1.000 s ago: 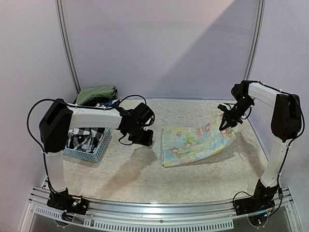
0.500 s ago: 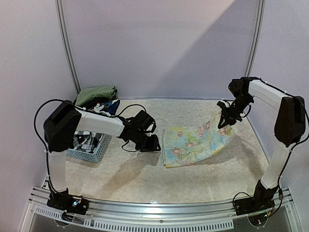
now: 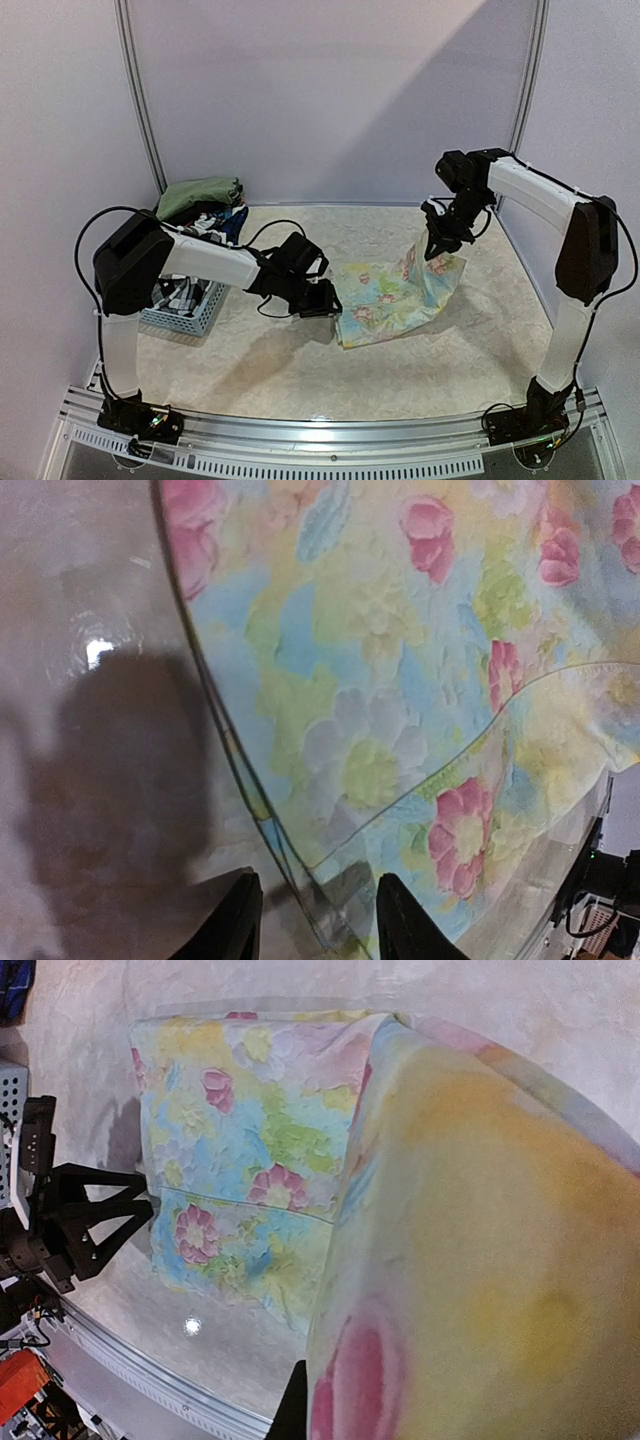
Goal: Fold and stack the mixed laundry pile
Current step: Fold the rectangle-folded skirt at the center of the board.
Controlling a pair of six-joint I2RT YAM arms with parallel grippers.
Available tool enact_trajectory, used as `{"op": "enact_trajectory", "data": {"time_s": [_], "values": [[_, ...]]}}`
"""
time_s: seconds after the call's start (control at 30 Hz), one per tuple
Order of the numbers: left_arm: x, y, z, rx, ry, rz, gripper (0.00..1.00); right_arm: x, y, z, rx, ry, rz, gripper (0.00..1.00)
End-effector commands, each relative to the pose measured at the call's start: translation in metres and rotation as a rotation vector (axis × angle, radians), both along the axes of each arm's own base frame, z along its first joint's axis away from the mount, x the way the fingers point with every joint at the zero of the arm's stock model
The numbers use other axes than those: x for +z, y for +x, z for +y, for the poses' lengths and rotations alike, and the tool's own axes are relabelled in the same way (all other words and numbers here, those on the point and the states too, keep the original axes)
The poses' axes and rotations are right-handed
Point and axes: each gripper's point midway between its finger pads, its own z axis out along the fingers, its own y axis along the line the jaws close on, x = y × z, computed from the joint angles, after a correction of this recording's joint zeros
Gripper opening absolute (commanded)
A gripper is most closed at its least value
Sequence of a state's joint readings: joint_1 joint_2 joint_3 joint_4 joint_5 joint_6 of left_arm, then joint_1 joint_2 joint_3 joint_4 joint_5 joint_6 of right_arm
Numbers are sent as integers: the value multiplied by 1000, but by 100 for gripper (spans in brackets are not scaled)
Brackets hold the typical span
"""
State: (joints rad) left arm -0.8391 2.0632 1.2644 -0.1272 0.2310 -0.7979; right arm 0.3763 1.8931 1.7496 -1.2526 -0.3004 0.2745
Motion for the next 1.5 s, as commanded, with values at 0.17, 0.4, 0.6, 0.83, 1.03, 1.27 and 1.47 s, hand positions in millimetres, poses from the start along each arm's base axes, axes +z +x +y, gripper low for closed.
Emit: {"op": "enact_trajectory", "data": {"time_s": [0.17,0.4,0.6,0.83,1.03,1.27,1.47], "values": [[-34,-18,10,15,52,74,40,-9,-6,78,82,-5,-1,0],[-41,-20,14,27,61,81,40,-3,-8,123,88,32,-37,0],[-42,-18,15,43,55,79,40,-18,-29,147,130,-24,-37,0],[-37,-17,17,86,9,81,40,-34,-27,147,139,-188,-133,0],[-28,-13,16,110,-45,58,40,-38,-22,156,125,-176,-140,9],[-23,-14,25,142,-48,43,40,-39,-34,204,186,-4,-80,29],[-15,-12,45,163,-9,16,40,8,-126,241,409,250,24,99]]}}
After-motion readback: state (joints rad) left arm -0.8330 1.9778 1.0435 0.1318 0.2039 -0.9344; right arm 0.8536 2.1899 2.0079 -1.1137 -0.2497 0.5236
